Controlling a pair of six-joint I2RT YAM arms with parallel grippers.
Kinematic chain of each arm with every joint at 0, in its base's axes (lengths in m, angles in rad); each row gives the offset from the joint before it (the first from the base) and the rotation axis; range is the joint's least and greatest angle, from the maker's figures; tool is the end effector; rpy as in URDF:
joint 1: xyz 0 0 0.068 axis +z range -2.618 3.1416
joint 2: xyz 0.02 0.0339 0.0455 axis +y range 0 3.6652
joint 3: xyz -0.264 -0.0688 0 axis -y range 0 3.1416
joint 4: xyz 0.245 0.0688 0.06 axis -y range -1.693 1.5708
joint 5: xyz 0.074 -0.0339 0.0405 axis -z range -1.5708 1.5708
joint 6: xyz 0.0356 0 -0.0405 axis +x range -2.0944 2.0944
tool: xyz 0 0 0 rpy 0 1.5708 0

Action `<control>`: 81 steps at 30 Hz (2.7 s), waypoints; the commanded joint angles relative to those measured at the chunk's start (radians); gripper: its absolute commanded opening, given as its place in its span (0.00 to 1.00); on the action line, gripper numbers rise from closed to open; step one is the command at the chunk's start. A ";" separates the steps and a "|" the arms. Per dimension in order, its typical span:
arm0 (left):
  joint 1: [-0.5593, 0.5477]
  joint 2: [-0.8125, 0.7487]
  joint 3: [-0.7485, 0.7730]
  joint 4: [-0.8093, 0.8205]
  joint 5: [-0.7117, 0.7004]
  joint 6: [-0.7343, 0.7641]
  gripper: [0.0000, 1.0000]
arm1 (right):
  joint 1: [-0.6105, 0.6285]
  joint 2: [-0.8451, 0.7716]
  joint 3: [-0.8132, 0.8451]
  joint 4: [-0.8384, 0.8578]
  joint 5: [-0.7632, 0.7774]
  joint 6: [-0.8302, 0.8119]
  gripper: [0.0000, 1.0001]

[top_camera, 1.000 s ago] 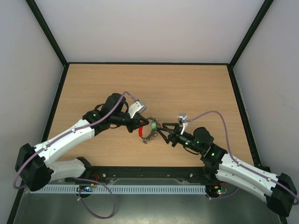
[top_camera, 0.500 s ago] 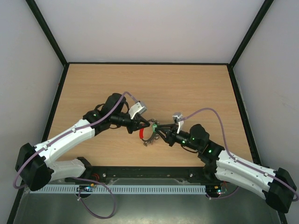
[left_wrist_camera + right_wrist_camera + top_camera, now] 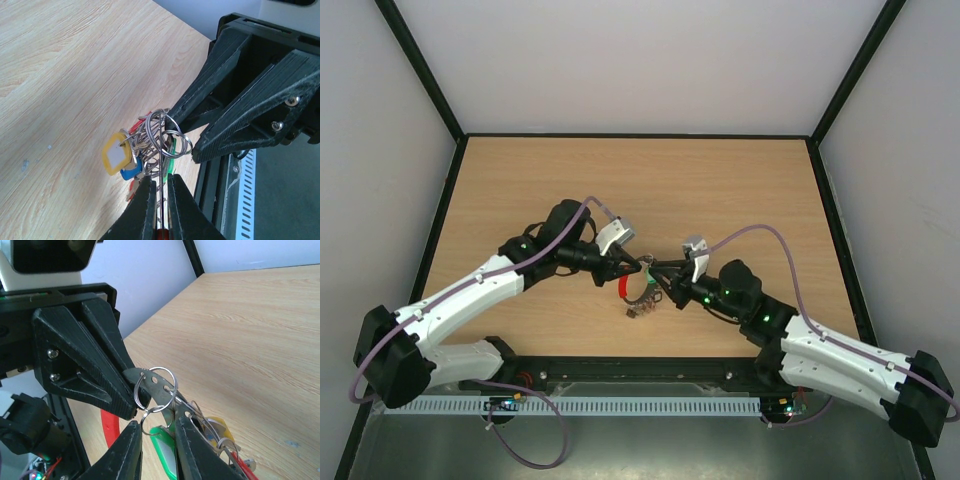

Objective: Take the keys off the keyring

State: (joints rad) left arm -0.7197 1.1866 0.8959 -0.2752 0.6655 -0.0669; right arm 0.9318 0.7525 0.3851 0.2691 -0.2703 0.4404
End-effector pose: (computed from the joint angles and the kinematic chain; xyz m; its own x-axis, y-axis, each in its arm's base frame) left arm 0.1803 -0.1873 0.2908 -0.4632 0.3361 -0.8201 0.8814 0.2711 -0.3868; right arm 0.1029 0.1544 0.2513 -0.4503 0.0828 -0.8890 -0.8181 0.3605 0.4479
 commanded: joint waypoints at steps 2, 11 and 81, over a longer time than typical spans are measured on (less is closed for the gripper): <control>-0.004 -0.001 0.001 0.044 0.029 0.004 0.02 | 0.057 0.021 0.038 -0.051 0.120 -0.060 0.22; -0.004 0.000 0.000 0.045 0.032 0.003 0.02 | 0.105 0.051 0.050 -0.039 0.299 -0.069 0.27; -0.033 0.019 -0.005 0.048 0.051 0.006 0.20 | 0.119 -0.103 -0.070 0.161 0.183 -0.016 0.02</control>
State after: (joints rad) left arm -0.7433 1.2079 0.8959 -0.2440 0.6914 -0.0666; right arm 1.0531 0.6605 0.3313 0.3866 -0.0715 0.4076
